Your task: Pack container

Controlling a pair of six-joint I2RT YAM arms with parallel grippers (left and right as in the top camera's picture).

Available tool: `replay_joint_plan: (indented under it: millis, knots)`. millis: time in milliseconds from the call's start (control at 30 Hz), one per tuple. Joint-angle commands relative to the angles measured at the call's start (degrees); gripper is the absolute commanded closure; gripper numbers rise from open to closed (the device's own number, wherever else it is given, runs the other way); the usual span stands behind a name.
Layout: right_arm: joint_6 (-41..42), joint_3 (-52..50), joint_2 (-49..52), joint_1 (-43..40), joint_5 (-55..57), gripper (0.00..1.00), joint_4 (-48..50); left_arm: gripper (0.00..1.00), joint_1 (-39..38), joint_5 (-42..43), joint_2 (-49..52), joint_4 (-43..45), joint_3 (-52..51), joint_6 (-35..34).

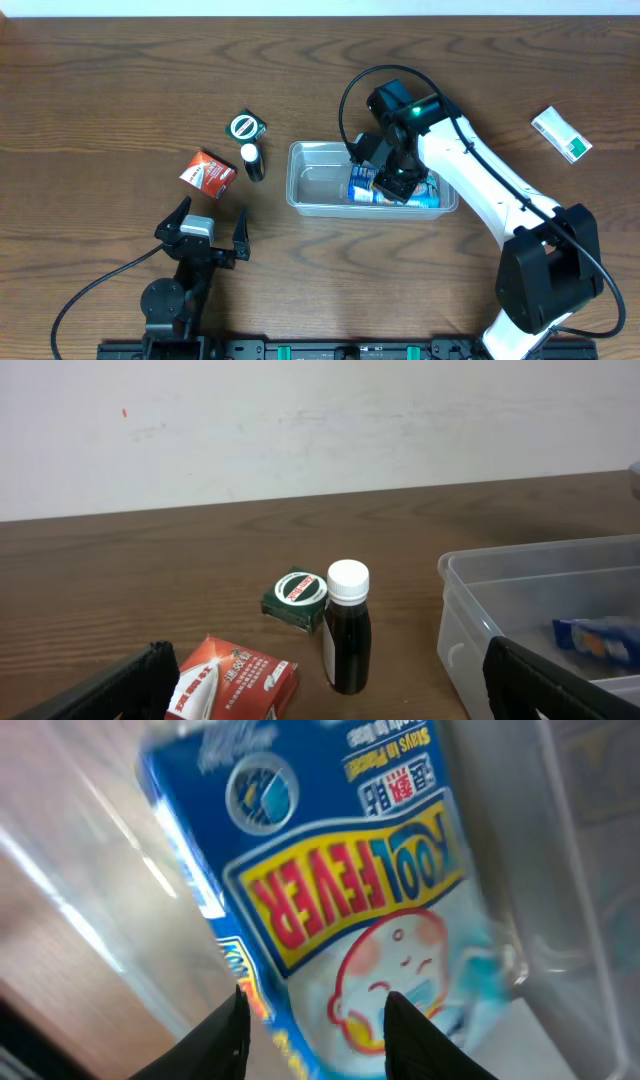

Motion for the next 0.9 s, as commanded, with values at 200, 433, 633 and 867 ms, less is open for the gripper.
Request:
replay_joint_plan:
  millis: [200,433,633,867]
  knots:
    - [9.44,5.33,-1.42,0.44,-19.91,0.59,0.98,0.02,0.28,0.37,-0.35,-1.9,-1.01,0.74]
    - [15.58,5.09,-1.42,2.93,-29.88,0.57,10.73,0.02,0.28,0.37,-0.35,-1.9,-1.01,0.74]
    - [25.11,3.65,-0.74,8.28,-22.49,0.57,19.15,0.02,0.28,0.37,-0.35,-1.9,-1.01,0.74]
    - [40.52,2.34,0.33,12.33,-5.95,0.58,19.17,0.02,0.28,0.37,-0.35,-1.9,-1.01,0.74]
